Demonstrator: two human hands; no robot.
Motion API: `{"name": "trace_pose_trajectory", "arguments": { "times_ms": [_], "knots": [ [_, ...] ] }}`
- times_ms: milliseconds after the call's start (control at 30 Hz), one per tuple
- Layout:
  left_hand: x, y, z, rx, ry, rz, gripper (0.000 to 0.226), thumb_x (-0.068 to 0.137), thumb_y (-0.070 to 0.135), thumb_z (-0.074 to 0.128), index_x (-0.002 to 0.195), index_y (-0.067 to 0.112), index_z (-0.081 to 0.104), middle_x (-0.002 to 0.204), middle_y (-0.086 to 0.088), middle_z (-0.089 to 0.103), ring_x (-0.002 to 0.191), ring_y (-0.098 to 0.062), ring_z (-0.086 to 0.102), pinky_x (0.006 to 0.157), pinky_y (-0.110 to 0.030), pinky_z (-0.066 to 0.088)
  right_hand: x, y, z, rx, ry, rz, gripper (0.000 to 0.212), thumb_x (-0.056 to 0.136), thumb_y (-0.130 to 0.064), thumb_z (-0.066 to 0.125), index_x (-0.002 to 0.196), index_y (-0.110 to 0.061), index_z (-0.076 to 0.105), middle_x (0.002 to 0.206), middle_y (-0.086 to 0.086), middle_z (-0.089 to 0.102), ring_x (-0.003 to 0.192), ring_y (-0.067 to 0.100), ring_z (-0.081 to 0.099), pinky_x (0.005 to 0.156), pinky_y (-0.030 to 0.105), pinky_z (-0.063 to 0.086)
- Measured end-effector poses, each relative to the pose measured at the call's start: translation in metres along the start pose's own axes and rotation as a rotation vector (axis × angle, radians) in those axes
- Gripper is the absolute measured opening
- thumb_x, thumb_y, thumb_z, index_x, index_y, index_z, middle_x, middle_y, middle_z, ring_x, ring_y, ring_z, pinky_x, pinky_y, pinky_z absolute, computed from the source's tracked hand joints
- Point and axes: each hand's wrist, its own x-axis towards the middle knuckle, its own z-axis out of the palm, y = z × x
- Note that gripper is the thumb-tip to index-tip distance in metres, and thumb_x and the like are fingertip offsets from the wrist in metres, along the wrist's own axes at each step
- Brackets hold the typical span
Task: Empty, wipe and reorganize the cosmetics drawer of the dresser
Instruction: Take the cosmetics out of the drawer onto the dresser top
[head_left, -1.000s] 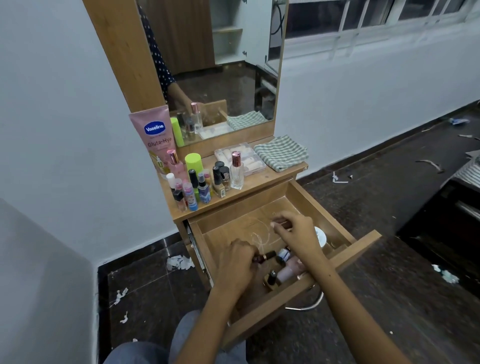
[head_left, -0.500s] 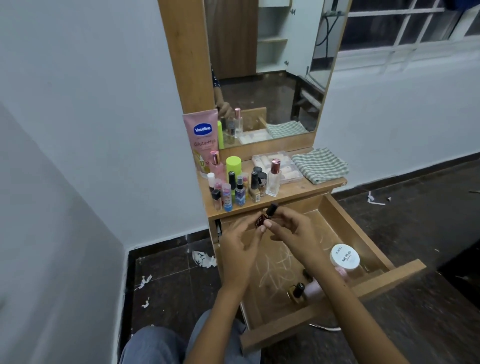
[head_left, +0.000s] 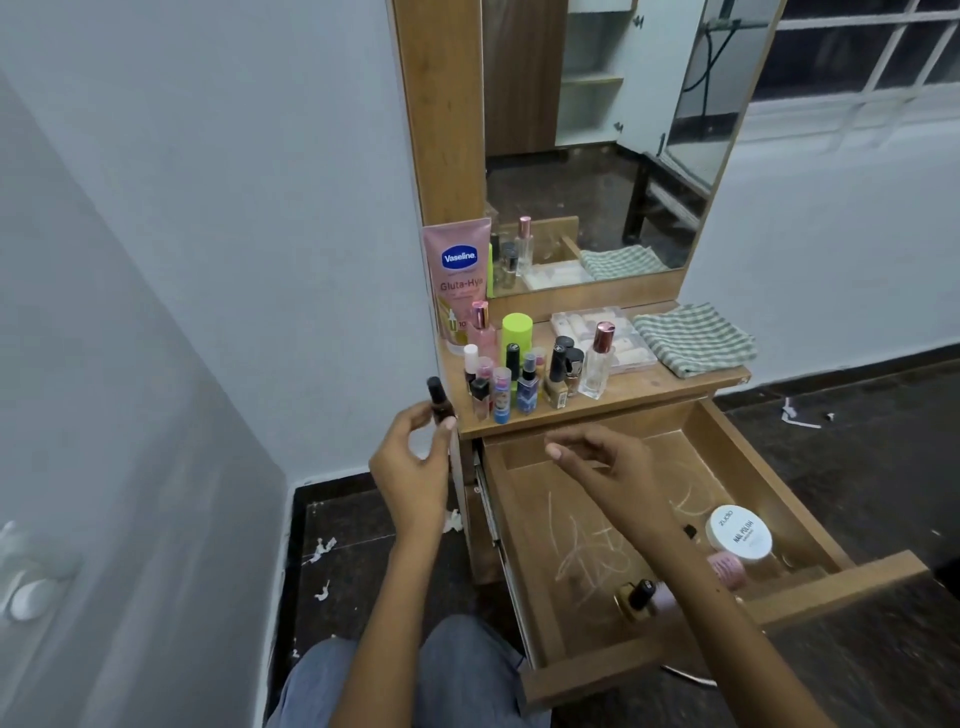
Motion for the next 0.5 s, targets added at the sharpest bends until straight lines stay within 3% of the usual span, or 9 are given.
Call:
{"name": "trace_pose_trajectory", "arguments": {
  "times_ms": [200,400,500],
  "knots": [
    [0.036,-0.020,0.014,0.127,-0.130,-0.003,0.025,0.081,0.018,0.074,0.105,0.013,0.069,0.099,0.006,0.069,0.097,-0.011,0.064,0.086,-0.025,0.050,-0.018,0.021,-0.039,-0.090,0.132,0.071,0.011,0.084,-0.009,0.070,0.089,-0.018,0.074,0.080,-0.011,0.072,0.078,-0.001,0.066,0.067,0.008,0.049],
    [0.041,-0.019,0.027,0.114,-0.193,-0.002,0.025,0.082,0.017,0.073,0.106,0.014,0.069,0.100,0.005,0.069,0.095,-0.005,0.060,0.083,-0.020,0.047,-0.028,0.031,-0.063,-0.148,0.151,0.095,0.012,0.083,-0.014,0.070,0.093,-0.018,0.074,0.085,-0.007,0.073,0.080,0.006,0.067,0.072,0.017,0.054],
    [0.040,-0.023,0.028,0.097,-0.211,-0.005,0.027,0.083,0.016,0.072,0.110,0.014,0.068,0.102,0.010,0.066,0.098,-0.004,0.060,0.088,-0.024,0.049,-0.031,0.032,-0.069,-0.167,0.125,0.113,0.012,0.083,-0.013,0.070,0.093,-0.020,0.074,0.084,-0.008,0.073,0.079,0.002,0.066,0.070,0.012,0.051]
  ]
}}
